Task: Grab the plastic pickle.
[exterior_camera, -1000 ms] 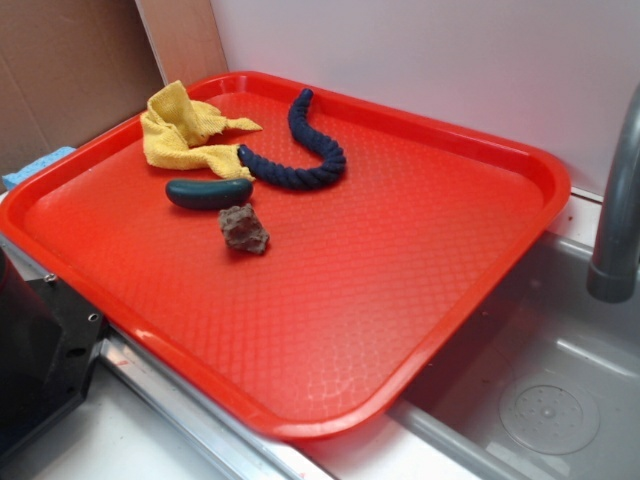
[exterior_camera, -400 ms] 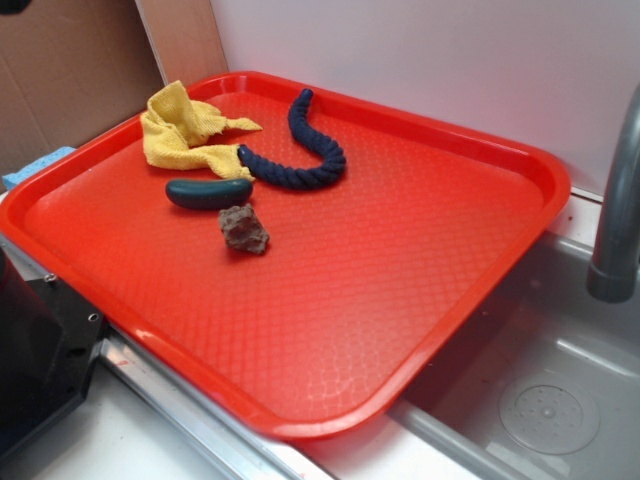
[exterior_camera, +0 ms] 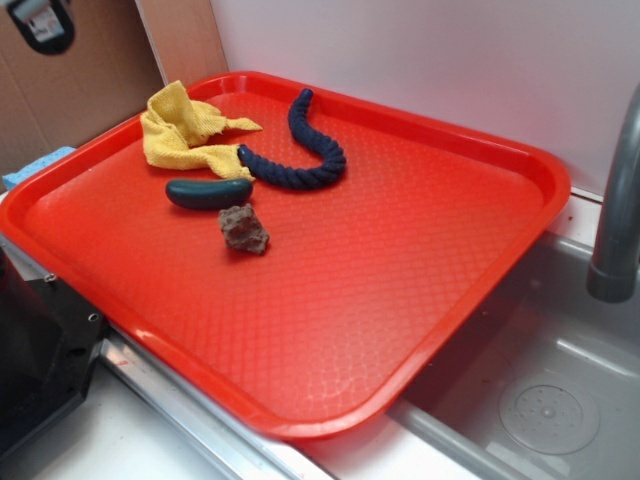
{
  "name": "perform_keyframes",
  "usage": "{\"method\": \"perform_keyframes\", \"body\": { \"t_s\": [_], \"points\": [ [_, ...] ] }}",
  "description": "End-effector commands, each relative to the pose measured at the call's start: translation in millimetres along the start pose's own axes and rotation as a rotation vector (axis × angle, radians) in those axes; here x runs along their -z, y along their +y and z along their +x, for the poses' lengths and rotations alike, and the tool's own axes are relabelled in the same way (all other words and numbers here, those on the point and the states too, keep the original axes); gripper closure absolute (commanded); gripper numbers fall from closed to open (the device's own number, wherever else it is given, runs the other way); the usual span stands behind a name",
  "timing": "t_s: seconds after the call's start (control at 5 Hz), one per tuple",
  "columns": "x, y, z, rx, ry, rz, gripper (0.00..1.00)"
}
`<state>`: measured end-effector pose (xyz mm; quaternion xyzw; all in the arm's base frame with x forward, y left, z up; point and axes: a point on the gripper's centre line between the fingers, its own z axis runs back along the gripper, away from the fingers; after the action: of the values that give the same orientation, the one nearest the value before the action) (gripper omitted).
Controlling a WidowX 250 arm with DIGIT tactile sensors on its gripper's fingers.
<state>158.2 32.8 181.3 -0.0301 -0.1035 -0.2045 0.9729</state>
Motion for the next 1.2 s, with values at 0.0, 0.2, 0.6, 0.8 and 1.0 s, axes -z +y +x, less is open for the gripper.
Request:
{"method": "perform_keyframes", "body": {
  "t_s": [0.0,0.2,0.6,0.8,1.0],
  "points": [
    [48,15,21,0.165,0.000,0.164,0.00],
    [81,21,26,0.185,0.047,0.207,0.00],
    [134,42,22,0.286,0.051,0.071,0.00],
    [145,35,19,0.349,0.045,0.010,0.00],
    [150,30,16,0.388,0.034,-0.027,0.00]
  ]
}}
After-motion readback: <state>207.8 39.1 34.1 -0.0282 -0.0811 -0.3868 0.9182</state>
